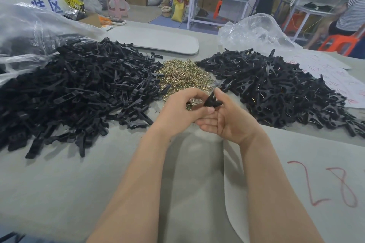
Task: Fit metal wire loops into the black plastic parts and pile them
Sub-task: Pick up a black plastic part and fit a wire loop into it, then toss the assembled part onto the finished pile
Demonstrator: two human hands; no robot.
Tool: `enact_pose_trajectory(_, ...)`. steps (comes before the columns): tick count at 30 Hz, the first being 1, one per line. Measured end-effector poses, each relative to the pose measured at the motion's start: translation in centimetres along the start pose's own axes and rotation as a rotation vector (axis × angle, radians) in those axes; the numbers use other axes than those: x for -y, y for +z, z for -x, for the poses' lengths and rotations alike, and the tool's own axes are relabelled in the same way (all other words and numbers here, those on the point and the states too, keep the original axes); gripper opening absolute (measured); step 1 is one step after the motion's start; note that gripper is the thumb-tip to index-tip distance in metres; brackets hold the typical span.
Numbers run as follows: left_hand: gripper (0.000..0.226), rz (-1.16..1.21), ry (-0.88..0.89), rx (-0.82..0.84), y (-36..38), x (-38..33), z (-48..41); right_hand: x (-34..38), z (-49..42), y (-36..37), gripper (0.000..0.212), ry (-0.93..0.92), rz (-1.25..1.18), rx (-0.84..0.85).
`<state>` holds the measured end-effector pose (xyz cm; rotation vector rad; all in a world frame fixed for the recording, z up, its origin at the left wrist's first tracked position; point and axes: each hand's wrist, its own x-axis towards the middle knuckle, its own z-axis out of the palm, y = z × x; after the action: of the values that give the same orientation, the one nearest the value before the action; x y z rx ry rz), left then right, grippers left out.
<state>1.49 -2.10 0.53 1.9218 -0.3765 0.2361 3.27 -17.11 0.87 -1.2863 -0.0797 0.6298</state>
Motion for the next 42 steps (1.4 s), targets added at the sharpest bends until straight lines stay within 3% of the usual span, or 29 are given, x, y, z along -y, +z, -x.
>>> enact_pose_trajectory(7, 0.025, 0.077, 0.051, 0.047, -0.1, 0.0, -0.1, -0.4, -0.7, 0.5, 0.044, -0.092, 0.068, -0.061)
enact_pose_trajectory(11, 0.023, 0.121, 0.047, -0.015, -0.1, 0.0, -0.1, -0.2, -0.8, 0.7, 0.067, -0.063, 0.051, -0.075)
enact_pose_trajectory(13, 0.022, 0.04, 0.039, -0.061, 0.0, 0.3, -0.2, 0.0, -0.6, 0.7, 0.076, -0.082, 0.083, -0.179)
enact_pose_trajectory(14, 0.022, -0.04, 0.028, -0.052, 0.2, 0.5, -0.2, 0.1, -0.5, 0.5, 0.073, -0.12, 0.139, -0.239)
enact_pose_trajectory(18, 0.038, -0.246, -0.035, 0.044, 1.2, 1.3, -0.4, -0.1, -0.8, 0.2, 0.027, -0.38, 0.448, -0.496)
enact_pose_trajectory(20, 0.05, -0.214, -0.071, -0.077, 1.1, 1.2, -0.6, 0.7, -0.6, -0.1, 0.039, -0.6, 0.187, -0.732)
enact_pose_trajectory(22, 0.048, -0.15, -0.133, -0.296, 0.5, 1.2, -0.9, 1.4, -0.2, -0.8, 0.074, -0.713, -0.263, -0.752)
enact_pose_trajectory(23, 0.042, -0.098, -0.177, -0.413, 0.1, 1.2, -1.0, 1.4, -0.2, -1.2, 0.087, -0.691, -0.323, -0.734)
enact_pose_trajectory(25, 0.029, 0.025, -0.269, -0.602, -0.7, 1.3, -1.2, 0.6, -0.4, -1.0, 0.088, -0.581, -0.089, -0.753)
enact_pose_trajectory(28, 0.025, 0.06, -0.361, -0.733, -1.3, 1.6, -1.1, -0.9, -1.3, 0.5, 0.055, -0.505, 0.549, -0.746)
enact_pose_trajectory(30, 0.028, -0.118, -0.371, -0.726, -1.6, 2.0, -0.9, -1.6, -2.2, 1.4, 0.037, -0.5, 0.897, -0.623)
enact_pose_trajectory(33, 0.031, -0.307, -0.369, -0.59, -1.1, 2.3, -0.9, -3.2, -3.8, 2.3, 0.04, -0.393, 1.36, -0.49)
enact_pose_trajectory(37, 0.033, -0.271, -0.348, -0.491, -0.4, 2.2, -0.8, -4.8, -4.6, 3.1, 0.045, -0.212, 1.475, -0.453)
enact_pose_trajectory(42, 0.03, -0.283, -0.379, -0.474, -0.8, 2.5, -0.9, -4.1, -4.8, 3.2, 0.045, -0.36, 1.373, -0.575)
